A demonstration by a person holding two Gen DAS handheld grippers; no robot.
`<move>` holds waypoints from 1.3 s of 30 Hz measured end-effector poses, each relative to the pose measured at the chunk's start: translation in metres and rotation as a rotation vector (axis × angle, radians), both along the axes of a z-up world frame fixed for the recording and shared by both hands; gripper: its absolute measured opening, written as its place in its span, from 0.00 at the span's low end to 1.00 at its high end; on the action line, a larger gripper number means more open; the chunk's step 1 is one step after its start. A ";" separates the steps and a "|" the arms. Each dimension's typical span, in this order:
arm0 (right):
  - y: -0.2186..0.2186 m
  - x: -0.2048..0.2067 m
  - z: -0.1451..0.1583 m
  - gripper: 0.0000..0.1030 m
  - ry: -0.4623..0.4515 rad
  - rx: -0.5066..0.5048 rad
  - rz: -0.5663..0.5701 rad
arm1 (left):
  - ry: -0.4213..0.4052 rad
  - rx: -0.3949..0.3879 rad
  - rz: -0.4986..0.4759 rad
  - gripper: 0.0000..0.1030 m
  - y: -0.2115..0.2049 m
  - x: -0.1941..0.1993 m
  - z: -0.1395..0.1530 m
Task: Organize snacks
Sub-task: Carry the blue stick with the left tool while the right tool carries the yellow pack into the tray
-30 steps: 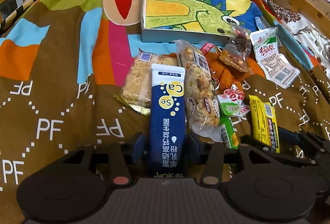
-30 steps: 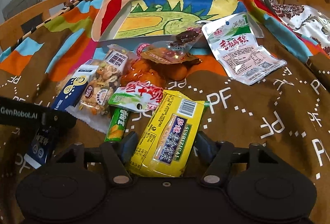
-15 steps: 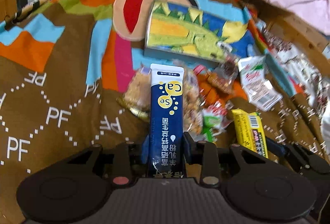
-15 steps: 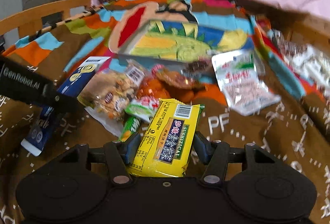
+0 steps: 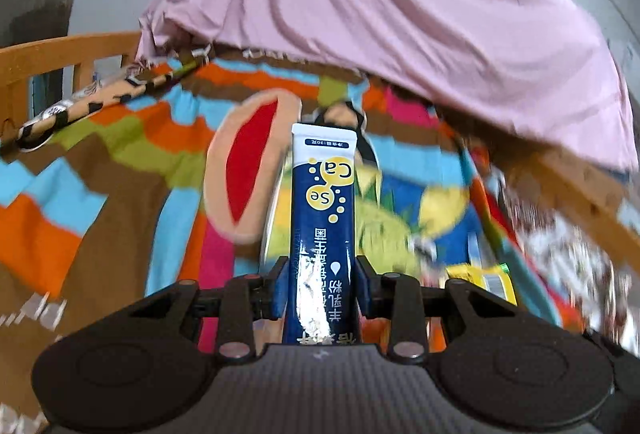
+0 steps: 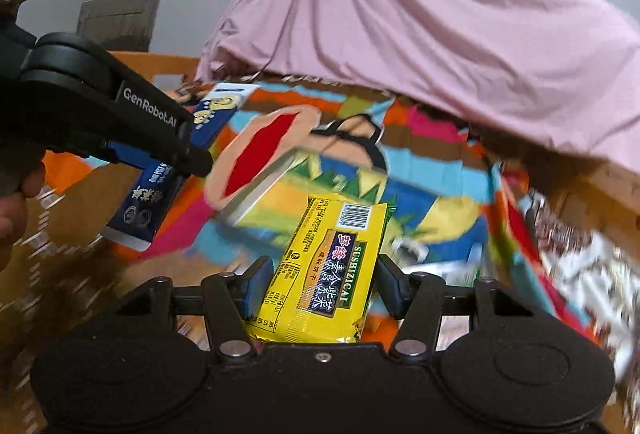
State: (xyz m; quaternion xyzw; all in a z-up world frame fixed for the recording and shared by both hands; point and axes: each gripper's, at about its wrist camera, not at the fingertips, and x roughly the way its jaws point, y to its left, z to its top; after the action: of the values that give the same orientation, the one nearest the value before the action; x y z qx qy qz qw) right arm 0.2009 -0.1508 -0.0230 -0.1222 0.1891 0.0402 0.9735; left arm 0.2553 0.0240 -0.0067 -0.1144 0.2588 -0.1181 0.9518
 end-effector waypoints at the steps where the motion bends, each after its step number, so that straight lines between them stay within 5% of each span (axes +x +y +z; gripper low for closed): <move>1: -0.003 0.012 0.001 0.56 -0.006 0.008 -0.004 | -0.015 -0.013 0.006 0.35 -0.001 0.011 0.000; 7: -0.019 0.083 -0.002 0.56 -0.036 0.092 -0.042 | -0.068 -0.028 0.038 0.35 -0.007 0.077 -0.010; 17: -0.033 0.180 -0.038 0.56 0.060 0.219 -0.110 | -0.022 -0.047 0.001 0.35 -0.010 0.154 -0.055; 25: -0.035 0.205 -0.068 0.56 0.221 0.245 -0.144 | 0.103 0.045 -0.016 0.35 -0.022 0.171 -0.085; 35: -0.036 0.207 -0.079 0.58 0.245 0.239 -0.136 | 0.146 0.020 -0.048 0.37 -0.027 0.176 -0.096; 39: -0.035 0.204 -0.074 0.67 0.236 0.235 -0.125 | 0.159 0.028 -0.070 0.43 -0.030 0.176 -0.094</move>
State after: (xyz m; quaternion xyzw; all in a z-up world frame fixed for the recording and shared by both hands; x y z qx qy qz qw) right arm 0.4047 -0.1859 -0.0968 0.0098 0.3034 0.0153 0.9527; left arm 0.4317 -0.0055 -0.1011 -0.1013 0.3390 -0.1381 0.9251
